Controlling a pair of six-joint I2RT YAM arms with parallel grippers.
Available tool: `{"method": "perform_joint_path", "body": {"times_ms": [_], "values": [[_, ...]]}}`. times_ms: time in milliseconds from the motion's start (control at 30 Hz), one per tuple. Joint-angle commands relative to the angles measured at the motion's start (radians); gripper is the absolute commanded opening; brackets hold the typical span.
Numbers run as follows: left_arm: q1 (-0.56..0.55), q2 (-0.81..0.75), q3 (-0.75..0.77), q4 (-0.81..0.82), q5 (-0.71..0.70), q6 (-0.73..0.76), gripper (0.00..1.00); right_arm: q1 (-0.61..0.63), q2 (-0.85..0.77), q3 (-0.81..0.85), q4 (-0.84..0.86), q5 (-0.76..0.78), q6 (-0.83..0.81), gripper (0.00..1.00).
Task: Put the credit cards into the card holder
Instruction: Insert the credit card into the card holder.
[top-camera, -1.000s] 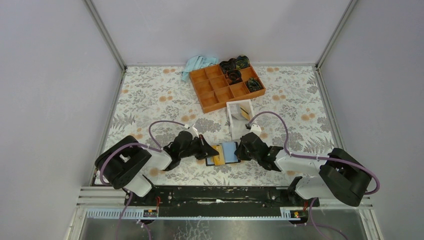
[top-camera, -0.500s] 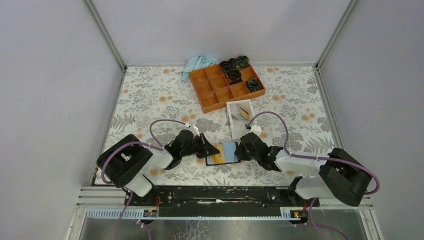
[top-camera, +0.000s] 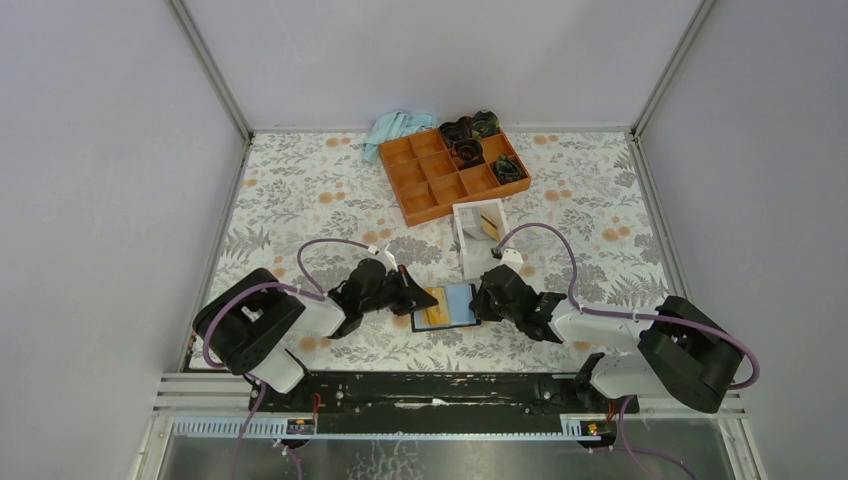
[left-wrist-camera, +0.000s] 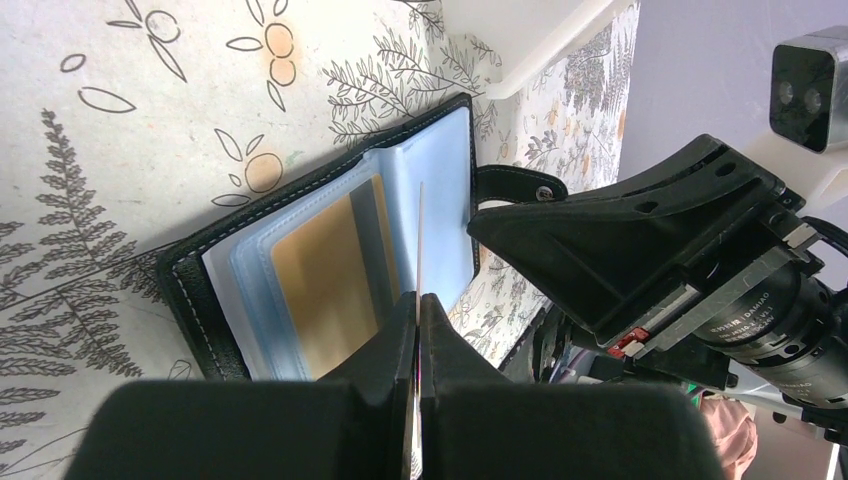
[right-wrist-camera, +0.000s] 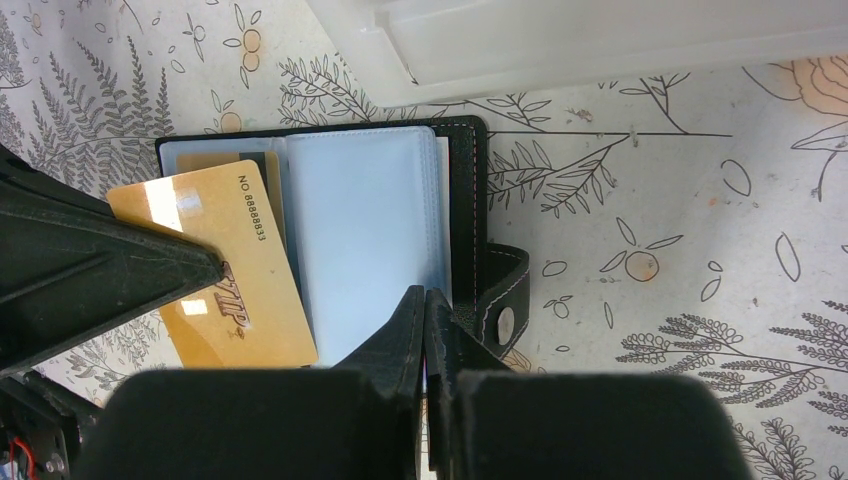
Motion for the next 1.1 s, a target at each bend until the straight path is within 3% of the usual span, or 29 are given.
{"method": "perform_joint_path", "body": {"times_ms": [0, 700, 1067], "values": [[0.007, 0.0, 0.019, -0.002, -0.013, 0.025, 0.0, 0.005, -0.008, -0.006, 0.018, 0.032, 0.007, 0.0], [0.008, 0.031, 0.04, -0.079, -0.042, 0.021, 0.0, 0.005, -0.005, -0.006, 0.023, 0.036, 0.01, 0.0], [0.007, 0.081, 0.048, -0.039, -0.017, 0.0, 0.0, 0.005, 0.002, -0.008, 0.027, 0.033, 0.011, 0.0]]}}
